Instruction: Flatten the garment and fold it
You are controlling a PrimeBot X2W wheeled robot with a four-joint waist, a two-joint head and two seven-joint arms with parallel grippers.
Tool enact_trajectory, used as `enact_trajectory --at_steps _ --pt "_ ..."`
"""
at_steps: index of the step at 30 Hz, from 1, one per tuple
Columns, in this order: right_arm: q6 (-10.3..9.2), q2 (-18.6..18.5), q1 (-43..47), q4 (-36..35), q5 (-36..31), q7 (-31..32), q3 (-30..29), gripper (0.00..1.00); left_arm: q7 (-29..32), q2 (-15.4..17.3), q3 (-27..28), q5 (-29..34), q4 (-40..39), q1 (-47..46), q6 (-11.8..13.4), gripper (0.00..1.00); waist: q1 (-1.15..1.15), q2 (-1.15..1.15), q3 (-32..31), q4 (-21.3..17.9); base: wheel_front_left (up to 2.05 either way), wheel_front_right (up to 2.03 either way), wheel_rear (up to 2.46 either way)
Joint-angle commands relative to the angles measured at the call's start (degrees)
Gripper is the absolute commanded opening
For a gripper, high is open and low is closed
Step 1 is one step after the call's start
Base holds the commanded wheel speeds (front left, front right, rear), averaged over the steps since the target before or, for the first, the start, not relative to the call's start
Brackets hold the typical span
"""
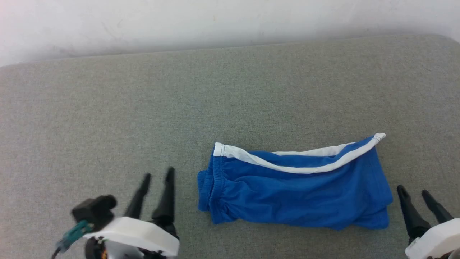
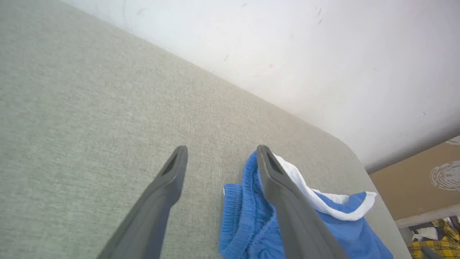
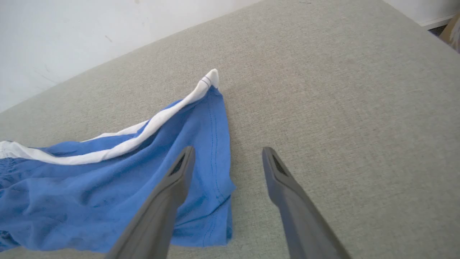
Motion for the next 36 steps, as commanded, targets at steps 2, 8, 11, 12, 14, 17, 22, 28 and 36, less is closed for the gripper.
enact_trajectory --at_steps 2,8,11,12,14,17,22,28,36 --pt "-0.05 -0.03 -0.10 -0.63 -1.97 0.06 -0.30 1.00 -3.64 0.03 1.36 1.50 -0.76 0.05 -0.34 1.00 0.00 0.00 0.48 0.19 0.00 0.00 0.00" --pt "-0.05 -0.03 -3.42 2.90 -4.81 0.84 0.94 1.00 -13.29 2.99 1.24 12.34 1.57 -2.41 0.30 1.00 0.00 0.00 1.77 1.08 0.00 0.00 0.00" --pt "-0.05 -0.03 -5.46 6.04 -6.70 1.57 1.56 1.00 -14.69 2.75 0.90 14.10 3.53 -3.24 0.43 1.00 0.00 0.00 2.55 1.79 0.00 0.00 0.00" --pt "-0.05 -0.03 -6.10 7.22 -7.19 1.88 1.68 1.00 -14.81 2.69 0.63 14.28 4.21 -3.41 0.27 1.00 0.00 0.00 2.76 2.02 0.00 0.00 0.00" --pt "-0.05 -0.03 -7.26 9.47 -8.63 2.22 1.80 1.00 -15.10 2.18 0.55 14.07 5.04 -3.83 0.10 1.00 0.00 0.00 3.14 2.51 0.00 0.00 0.00" --pt "-0.05 -0.03 -8.40 12.66 -9.95 3.15 2.02 1.00 -15.43 1.75 0.53 13.77 5.92 -4.46 -0.36 1.00 0.00 0.00 3.48 3.29 0.00 0.00 0.00" --pt "-0.05 -0.03 -8.52 15.69 -5.60 7.74 4.06 0.00 -15.86 1.11 0.94 13.02 6.20 -5.03 -0.97 1.00 0.00 0.00 3.36 4.27 0.00 0.00 0.00" --pt "-0.05 -0.03 -9.03 15.21 -4.34 8.29 2.61 0.00 -16.15 1.32 1.48 13.25 6.78 -5.12 -1.19 1.00 0.00 0.00 2.99 4.43 0.00 0.00 0.00" --pt "-0.05 -0.03 -13.09 15.38 -11.18 3.73 -7.19 0.00 -16.37 1.17 1.92 13.35 7.79 -4.47 -1.18 1.00 0.00 0.00 1.89 3.39 0.00 0.00 0.00"
